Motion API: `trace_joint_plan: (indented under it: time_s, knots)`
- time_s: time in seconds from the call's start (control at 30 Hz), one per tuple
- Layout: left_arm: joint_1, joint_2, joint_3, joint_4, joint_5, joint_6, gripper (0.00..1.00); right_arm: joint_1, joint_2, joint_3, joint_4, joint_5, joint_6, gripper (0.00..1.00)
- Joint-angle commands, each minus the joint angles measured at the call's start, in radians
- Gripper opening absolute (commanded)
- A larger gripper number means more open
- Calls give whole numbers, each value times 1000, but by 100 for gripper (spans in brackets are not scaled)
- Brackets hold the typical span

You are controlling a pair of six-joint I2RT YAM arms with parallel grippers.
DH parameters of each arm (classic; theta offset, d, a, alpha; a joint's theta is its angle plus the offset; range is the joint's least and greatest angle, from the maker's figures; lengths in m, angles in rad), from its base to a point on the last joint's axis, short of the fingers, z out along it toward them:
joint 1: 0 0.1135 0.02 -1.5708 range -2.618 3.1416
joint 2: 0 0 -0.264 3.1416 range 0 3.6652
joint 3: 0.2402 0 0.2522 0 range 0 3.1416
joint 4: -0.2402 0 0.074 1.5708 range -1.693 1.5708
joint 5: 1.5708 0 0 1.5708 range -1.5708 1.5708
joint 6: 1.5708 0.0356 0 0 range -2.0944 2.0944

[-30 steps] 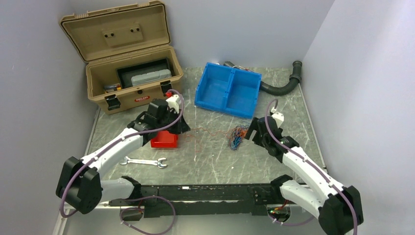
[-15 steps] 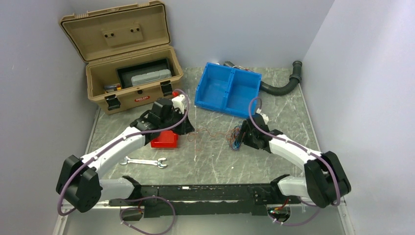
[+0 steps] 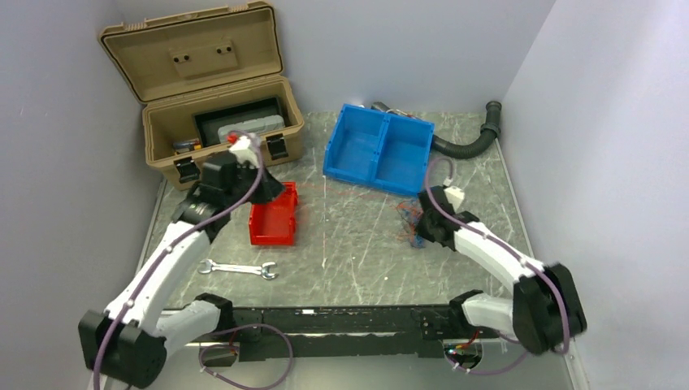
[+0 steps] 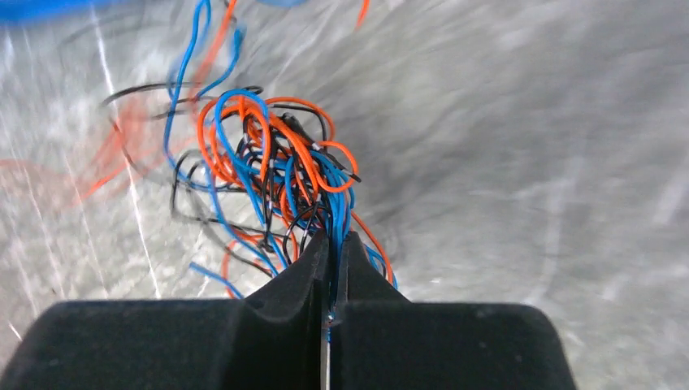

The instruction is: Untangle the cables

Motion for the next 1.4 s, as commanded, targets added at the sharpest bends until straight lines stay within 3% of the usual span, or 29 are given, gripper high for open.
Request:
trace_joint_plan:
  time_s: [0.0,0.2,0.43,0.73,1.2,1.37]
  knots:
    - [112,-147,7,-26,-67,-57,0,-122,-187,-27,-155,167,56,0]
    - [216,-252,5,-84,-122,-91,0,-281,-360,-49,-224,164,100,0]
    - [220,-296,25,1,98,-31,0,-283,-414,-74,-37,-150,-88,0]
    - [220,-251,101,-80,66,39,0,-264,-402,-83,68,-342,-137,0]
    - [216,-112,-123,109,-72,-5,0,-208,-430,-112,159,-408,-127,0]
    - [131,25,-175,163,-248,-37,0,-159,-414,-124,212,-423,-113,0]
